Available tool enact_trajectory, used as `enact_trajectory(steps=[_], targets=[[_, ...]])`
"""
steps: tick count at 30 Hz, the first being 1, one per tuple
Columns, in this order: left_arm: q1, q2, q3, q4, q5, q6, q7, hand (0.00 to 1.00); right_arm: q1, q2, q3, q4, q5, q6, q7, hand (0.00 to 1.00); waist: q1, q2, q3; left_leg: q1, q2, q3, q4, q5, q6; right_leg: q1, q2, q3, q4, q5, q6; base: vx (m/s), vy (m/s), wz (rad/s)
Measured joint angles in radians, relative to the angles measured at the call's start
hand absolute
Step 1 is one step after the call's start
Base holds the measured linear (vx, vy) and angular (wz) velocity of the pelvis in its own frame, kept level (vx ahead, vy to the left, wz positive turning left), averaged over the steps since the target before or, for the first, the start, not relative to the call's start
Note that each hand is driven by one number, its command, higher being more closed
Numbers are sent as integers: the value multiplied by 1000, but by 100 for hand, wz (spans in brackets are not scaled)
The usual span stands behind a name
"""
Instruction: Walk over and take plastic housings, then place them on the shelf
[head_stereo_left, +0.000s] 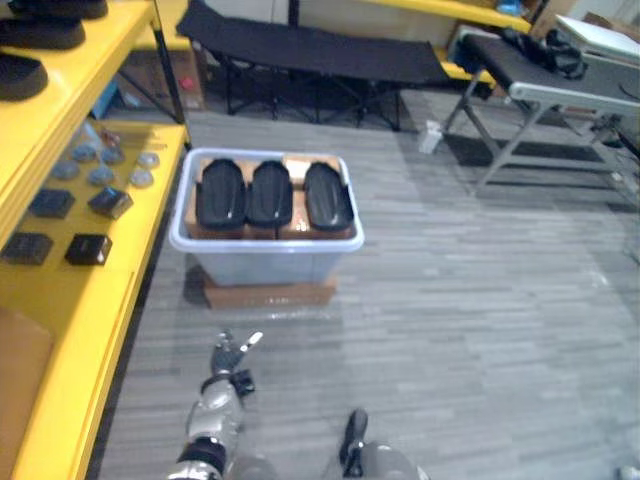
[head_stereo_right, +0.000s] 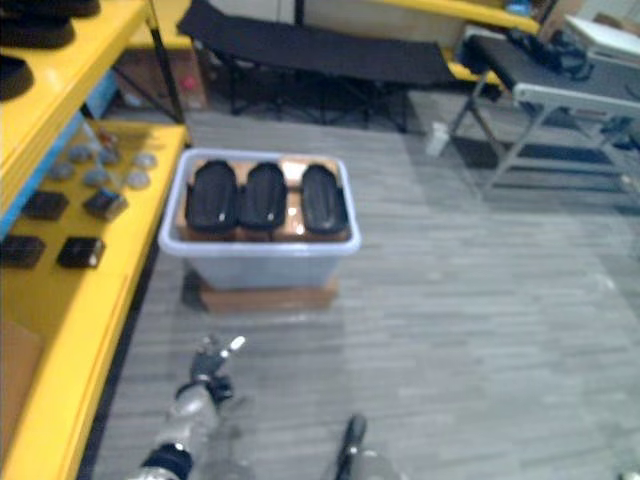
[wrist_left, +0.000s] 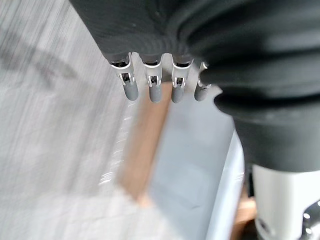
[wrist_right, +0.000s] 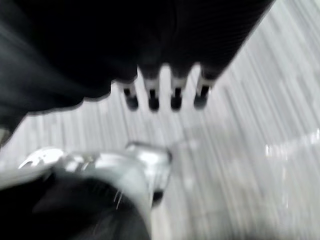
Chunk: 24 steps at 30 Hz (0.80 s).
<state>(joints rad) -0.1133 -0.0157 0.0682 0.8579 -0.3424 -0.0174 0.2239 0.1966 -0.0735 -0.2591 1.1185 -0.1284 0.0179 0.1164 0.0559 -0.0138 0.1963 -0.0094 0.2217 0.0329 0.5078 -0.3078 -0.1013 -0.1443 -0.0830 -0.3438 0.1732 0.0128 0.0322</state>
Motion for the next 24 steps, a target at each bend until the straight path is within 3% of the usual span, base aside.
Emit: enact_trajectory(steps=[1, 2, 3, 4, 6, 7, 8, 9, 10, 11, 12, 14, 16, 17, 18, 19, 20, 22, 24], targets=[[51, -8, 20, 54, 0, 37, 15, 0, -6, -11, 27, 0, 4, -18, -34, 0, 5, 11, 2, -66, 14, -17, 170, 56, -12, 52, 13, -5, -17, -17, -15, 234, -204, 0], [84, -13, 56, 72, -11, 64, 35, 0, -11, -11, 27, -2, 5, -42, -48, 0, 12, 9, 3, -103, 7, -34, 259, 67, -30, 98, 20, -9, -41, -20, -19, 200, -167, 2], [103, 14, 105, 83, -2, 67, 49, 0, -27, -14, 28, -3, 14, -90, -56, 0, 36, 6, 4, -126, -12, -13, 262, 51, -38, 163, 16, -10, -71, -23, -22, 98, -78, -3], [112, 22, 131, 90, -2, 73, 48, 0, -37, -16, 28, -9, 17, -119, -59, 0, 45, 5, 2, -133, -26, 1, 234, 46, -33, 184, 12, -8, -84, -23, -22, -71, -5, -20], [179, 47, 236, 128, 0, 104, 38, 0, -99, -21, 31, -46, 17, -214, -76, 0, 68, 5, 2, -144, -86, 36, -13, 56, -22, 238, -24, 7, -113, -44, 12, -330, 52, -24], [199, 54, 245, 136, 12, 117, 34, 0, -113, -28, 42, -58, 17, -231, -77, 0, 69, 12, 0, -151, -96, 33, -97, 84, -14, 244, -30, 5, -113, -52, 23, -372, 65, 2], [221, 59, 248, 146, 34, 130, 30, 0, -125, -40, 58, -67, 17, -248, -79, 0, 72, 24, -2, -153, -102, 32, -182, 125, -7, 254, -32, -2, -114, -67, 32, -226, 131, 17], [269, 69, 266, 167, 58, 150, 16, 0, -147, -59, 82, -75, 20, -262, -91, 0, 88, 34, 2, -139, -120, 39, -235, 223, 36, 284, -41, -7, -110, -91, 55, -111, 180, 35], [304, 82, 275, 189, 93, 163, -8, 0, -161, -57, 115, -86, 32, -267, -98, 0, 99, 27, -8, -119, -151, 35, -270, 227, 41, 304, -62, -11, -121, -93, 60, 113, 190, 54], [342, 108, 281, 197, 154, 163, -46, 0, -176, -58, 142, -89, 50, -268, -111, 0, 106, -4, -7, -115, -182, 28, -283, 227, 45, 320, -82, -17, -138, -102, 68, 255, 117, 63], [358, 129, 287, 203, 188, 159, -80, 0, -207, -61, 142, -89, 76, -261, -121, 0, 128, -19, 0, -122, -200, 24, -275, 223, 48, 328, -92, -21, -150, -102, 69, 272, 61, 64], [366, 141, 317, 205, 205, 141, -120, 0, -234, -85, 133, -88, 106, -249, -125, 0, 113, -22, 9, -163, -207, 71, -226, 205, 64, 357, -101, -54, -151, -94, 81, 196, 122, 105], [367, 128, 325, 205, 235, 94, -157, 0, -242, -102, 133, -76, 128, -236, -116, 0, 128, -26, 10, -141, -218, 69, -217, 159, 92, 356, -122, -56, -69, -121, 114, 175, 138, 55], [376, 102, 321, 205, 236, 68, -167, 0, -241, -104, 131, -68, 130, -235, -109, 0, 126, -20, 10, -104, -214, 71, -229, 140, 100, 309, -154, -42, 91, -145, 148, 116, 72, -8], [378, 90, 317, 204, 235, 51, -169, 0, -241, -103, 130, -61, 123, -234, -103, 0, 120, -19, 10, -76, -213, 69, -242, 134, 107, 275, -175, -34, 196, -147, 151, 79, 111, -7], [372, 87, 285, 192, 233, 23, -166, 0, -230, -91, 121, -33, 101, -228, -91, 0, 108, -20, 12, -20, -222, 60, -272, 126, 120, 194, -232, -30, 425, -143, 149, 61, 72, 33], [345, 115, 227, 167, 227, -12, -156, 0, -201, -65, 114, -18, 64, -224, -82, 0, 92, -26, 16, 8, -220, 21, -286, 117, 123, 163, -244, -43, 481, -202, 105, 85, 37, 60], [269, 149, 158, 125, 200, -57, -142, 0, -150, -32, 115, 7, 14, -209, -69, 0, 68, -39, 17, 19, -202, -56, -306, 120, 113, 137, -192, -66, 360, -237, 79, 182, -69, 117], [192, 167, 110, 89, 168, -81, -116, 0, -145, -31, 105, 10, -9, -207, -66, 0, 44, -37, 19, 6, -175, -111, -312, 130, 89, 97, -137, -54, 149, -209, 80, 14, -77, 92]])
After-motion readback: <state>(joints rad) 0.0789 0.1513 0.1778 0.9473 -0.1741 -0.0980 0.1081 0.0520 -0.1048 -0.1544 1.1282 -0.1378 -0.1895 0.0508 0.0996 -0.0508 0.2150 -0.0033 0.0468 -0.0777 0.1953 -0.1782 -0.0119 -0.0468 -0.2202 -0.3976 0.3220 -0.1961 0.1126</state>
